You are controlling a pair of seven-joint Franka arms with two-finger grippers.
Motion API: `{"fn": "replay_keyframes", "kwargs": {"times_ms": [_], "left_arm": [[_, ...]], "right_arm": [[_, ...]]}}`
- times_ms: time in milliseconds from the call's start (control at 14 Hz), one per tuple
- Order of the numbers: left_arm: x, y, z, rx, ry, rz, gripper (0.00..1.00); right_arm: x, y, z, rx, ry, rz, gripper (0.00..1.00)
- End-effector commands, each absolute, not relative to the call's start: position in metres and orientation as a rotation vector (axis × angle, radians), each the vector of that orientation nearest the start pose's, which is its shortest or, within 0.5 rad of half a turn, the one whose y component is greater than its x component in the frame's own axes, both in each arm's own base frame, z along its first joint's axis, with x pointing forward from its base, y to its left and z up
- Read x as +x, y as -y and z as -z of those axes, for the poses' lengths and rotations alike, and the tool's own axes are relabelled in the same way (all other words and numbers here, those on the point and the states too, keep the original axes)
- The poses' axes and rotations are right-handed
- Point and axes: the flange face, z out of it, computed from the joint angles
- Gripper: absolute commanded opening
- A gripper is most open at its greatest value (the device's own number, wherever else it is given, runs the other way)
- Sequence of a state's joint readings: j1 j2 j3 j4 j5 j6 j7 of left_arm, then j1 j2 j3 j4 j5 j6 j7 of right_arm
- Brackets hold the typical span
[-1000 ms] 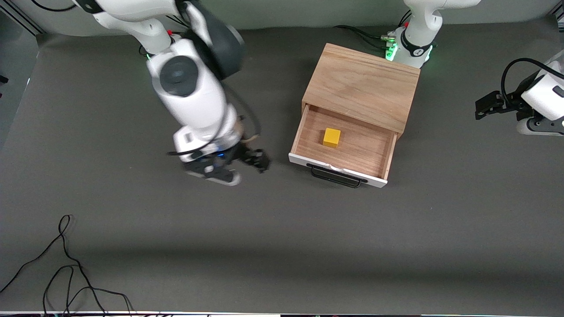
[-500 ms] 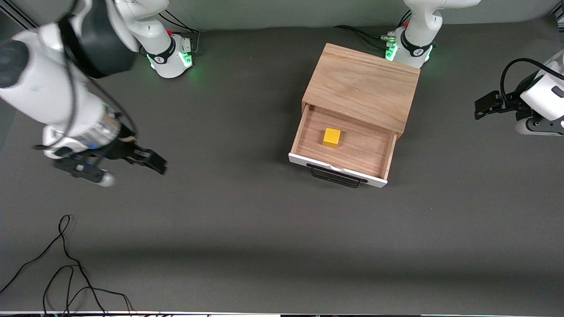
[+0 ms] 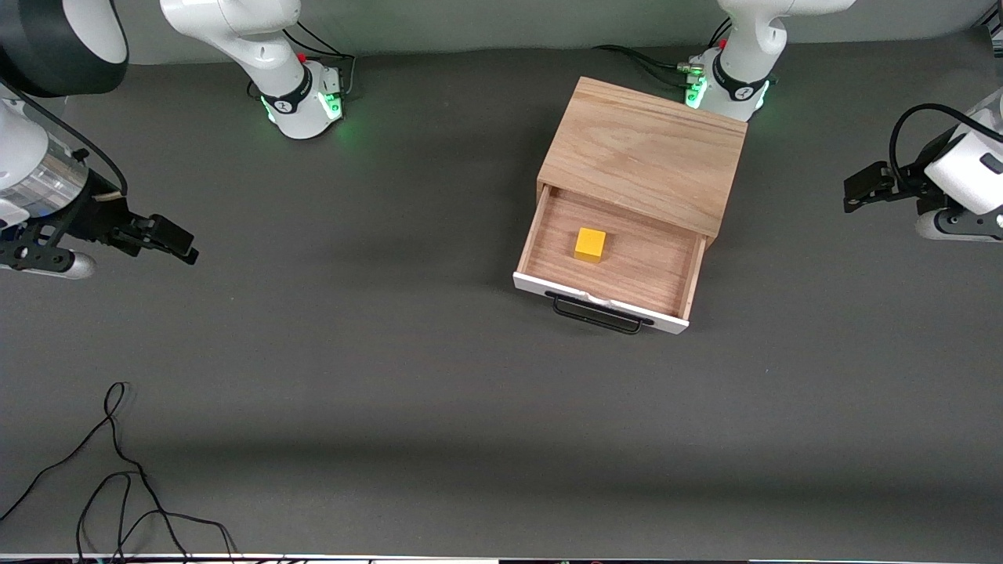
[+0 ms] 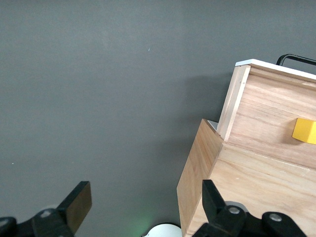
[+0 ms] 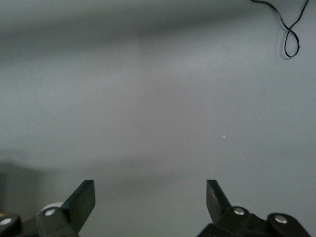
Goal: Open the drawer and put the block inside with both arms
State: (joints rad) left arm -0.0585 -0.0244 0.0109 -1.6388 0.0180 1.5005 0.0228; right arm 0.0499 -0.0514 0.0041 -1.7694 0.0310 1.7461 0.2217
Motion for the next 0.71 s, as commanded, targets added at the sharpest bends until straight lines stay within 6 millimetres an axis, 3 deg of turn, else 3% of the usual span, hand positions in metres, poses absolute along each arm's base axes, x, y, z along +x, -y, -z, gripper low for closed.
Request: {"fn": "replay_keyframes", "kwargs": {"times_ms": [0, 357, 643], "left_arm": [[0.535, 0.027, -0.603, -3.107, -0.101, -0.190, 1.00], [0.535, 0.026, -0.604, -3.107, -0.099, -0.188, 1.00], [0.535, 0.027, -0.604, -3.107, -0.099, -0.188, 1.00]], "right_arm": [[0.542, -0.025, -0.579, -3.108, -0.104, -0.030, 1.00], [0.549, -0.022, -0.585, -3.111, -0.088, -0.024, 1.00], [0.554, -0.022, -0.574, -3.112, -0.091, -0.058, 1.00]]}}
